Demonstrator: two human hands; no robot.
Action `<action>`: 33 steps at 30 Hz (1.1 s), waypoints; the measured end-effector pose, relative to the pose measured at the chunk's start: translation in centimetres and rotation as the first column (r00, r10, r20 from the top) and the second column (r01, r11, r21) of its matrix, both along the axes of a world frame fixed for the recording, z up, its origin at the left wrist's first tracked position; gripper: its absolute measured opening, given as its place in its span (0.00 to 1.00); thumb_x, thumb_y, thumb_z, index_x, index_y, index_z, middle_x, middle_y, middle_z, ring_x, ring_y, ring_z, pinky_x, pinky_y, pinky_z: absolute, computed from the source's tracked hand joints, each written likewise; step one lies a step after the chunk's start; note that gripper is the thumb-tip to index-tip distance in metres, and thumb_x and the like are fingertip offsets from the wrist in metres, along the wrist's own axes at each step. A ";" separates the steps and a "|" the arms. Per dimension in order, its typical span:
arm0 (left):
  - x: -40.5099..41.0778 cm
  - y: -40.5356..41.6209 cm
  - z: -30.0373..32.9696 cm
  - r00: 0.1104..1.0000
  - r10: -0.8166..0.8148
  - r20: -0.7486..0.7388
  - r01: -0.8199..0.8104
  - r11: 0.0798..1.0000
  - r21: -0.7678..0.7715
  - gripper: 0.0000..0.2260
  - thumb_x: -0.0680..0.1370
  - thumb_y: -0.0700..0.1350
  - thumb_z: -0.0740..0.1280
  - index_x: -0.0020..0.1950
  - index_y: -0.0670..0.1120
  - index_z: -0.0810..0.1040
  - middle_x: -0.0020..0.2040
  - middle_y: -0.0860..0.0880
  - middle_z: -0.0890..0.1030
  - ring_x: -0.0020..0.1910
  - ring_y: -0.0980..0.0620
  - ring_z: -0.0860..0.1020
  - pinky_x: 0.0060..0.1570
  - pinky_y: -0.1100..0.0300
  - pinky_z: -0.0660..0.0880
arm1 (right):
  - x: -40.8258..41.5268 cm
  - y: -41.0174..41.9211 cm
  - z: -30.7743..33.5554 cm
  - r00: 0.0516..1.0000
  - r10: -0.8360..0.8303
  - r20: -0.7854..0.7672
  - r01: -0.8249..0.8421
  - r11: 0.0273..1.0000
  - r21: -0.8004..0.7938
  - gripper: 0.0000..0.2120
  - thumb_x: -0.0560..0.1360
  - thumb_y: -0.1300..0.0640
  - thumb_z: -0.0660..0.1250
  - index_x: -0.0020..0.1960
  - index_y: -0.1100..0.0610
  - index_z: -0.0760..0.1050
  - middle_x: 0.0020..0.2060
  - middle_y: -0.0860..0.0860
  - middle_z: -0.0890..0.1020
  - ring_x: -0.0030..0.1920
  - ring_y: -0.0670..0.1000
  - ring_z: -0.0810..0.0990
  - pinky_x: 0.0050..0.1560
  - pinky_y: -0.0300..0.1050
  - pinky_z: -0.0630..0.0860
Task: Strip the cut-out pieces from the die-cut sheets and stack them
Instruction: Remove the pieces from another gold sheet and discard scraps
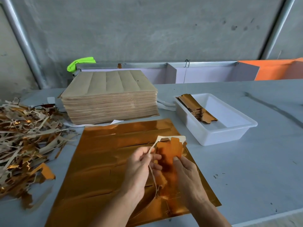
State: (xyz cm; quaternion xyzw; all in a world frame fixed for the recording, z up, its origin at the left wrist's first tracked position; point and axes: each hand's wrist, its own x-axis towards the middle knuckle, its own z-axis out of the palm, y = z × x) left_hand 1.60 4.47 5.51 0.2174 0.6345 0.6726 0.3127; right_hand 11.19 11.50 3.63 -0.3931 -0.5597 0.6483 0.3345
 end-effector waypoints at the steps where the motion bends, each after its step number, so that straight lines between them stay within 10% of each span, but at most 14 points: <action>1: -0.1 0.1 0.1 0.999 -0.001 -0.037 0.000 1.000 -0.012 0.09 0.81 0.38 0.60 0.52 0.50 0.77 0.40 0.51 0.84 0.31 0.57 0.79 0.29 0.65 0.74 | 0.0 0.1 0.1 1.000 -0.014 0.021 0.014 1.000 -0.013 0.15 0.80 0.51 0.57 0.39 0.53 0.74 0.27 0.45 0.79 0.31 0.48 0.81 0.26 0.32 0.74; 9: -0.2 1.5 2.1 0.840 -0.073 -0.537 -0.012 0.988 -0.154 0.30 0.65 0.67 0.66 0.63 0.55 0.72 0.51 0.64 0.74 0.49 0.66 0.73 0.31 0.79 0.69 | 0.3 -0.5 -0.3 0.958 -0.118 0.263 -0.063 0.804 0.591 0.13 0.79 0.59 0.62 0.35 0.54 0.75 0.27 0.47 0.75 0.27 0.44 0.75 0.29 0.33 0.72; 14: -1.8 2.3 2.1 0.781 0.011 -0.625 -0.077 0.994 -0.079 0.11 0.77 0.49 0.66 0.39 0.45 0.81 0.31 0.53 0.79 0.32 0.57 0.77 0.33 0.63 0.74 | 0.6 -1.0 -0.7 0.947 -0.083 0.310 -0.169 0.694 0.700 0.10 0.79 0.56 0.60 0.39 0.51 0.72 0.28 0.41 0.72 0.28 0.42 0.75 0.29 0.31 0.69; 20: -3.5 1.4 0.2 0.906 0.229 -0.355 -0.273 0.959 -0.076 0.11 0.79 0.46 0.64 0.37 0.46 0.78 0.33 0.50 0.77 0.32 0.56 0.73 0.32 0.67 0.69 | 1.5 0.0 -1.0 0.977 -0.100 0.188 0.078 0.990 0.120 0.13 0.79 0.54 0.60 0.37 0.54 0.73 0.30 0.46 0.78 0.30 0.46 0.78 0.29 0.30 0.72; 25: -4.0 0.4 0.4 0.940 0.146 -0.308 -0.169 0.984 -0.050 0.11 0.72 0.51 0.72 0.30 0.53 0.77 0.27 0.60 0.78 0.30 0.64 0.76 0.29 0.75 0.70 | 2.5 0.8 -0.2 0.987 -0.145 0.062 0.153 0.978 -0.141 0.07 0.79 0.54 0.61 0.44 0.51 0.75 0.45 0.50 0.81 0.46 0.55 0.80 0.57 0.59 0.75; 33: -6.1 -0.1 -0.8 0.907 0.351 -0.234 -0.376 0.924 -0.072 0.07 0.75 0.47 0.70 0.37 0.50 0.78 0.26 0.55 0.73 0.24 0.58 0.68 0.22 0.69 0.64 | 3.3 2.9 -1.4 0.966 -0.256 -0.029 0.216 0.868 -0.447 0.05 0.78 0.56 0.64 0.51 0.58 0.71 0.45 0.56 0.81 0.46 0.59 0.81 0.46 0.57 0.78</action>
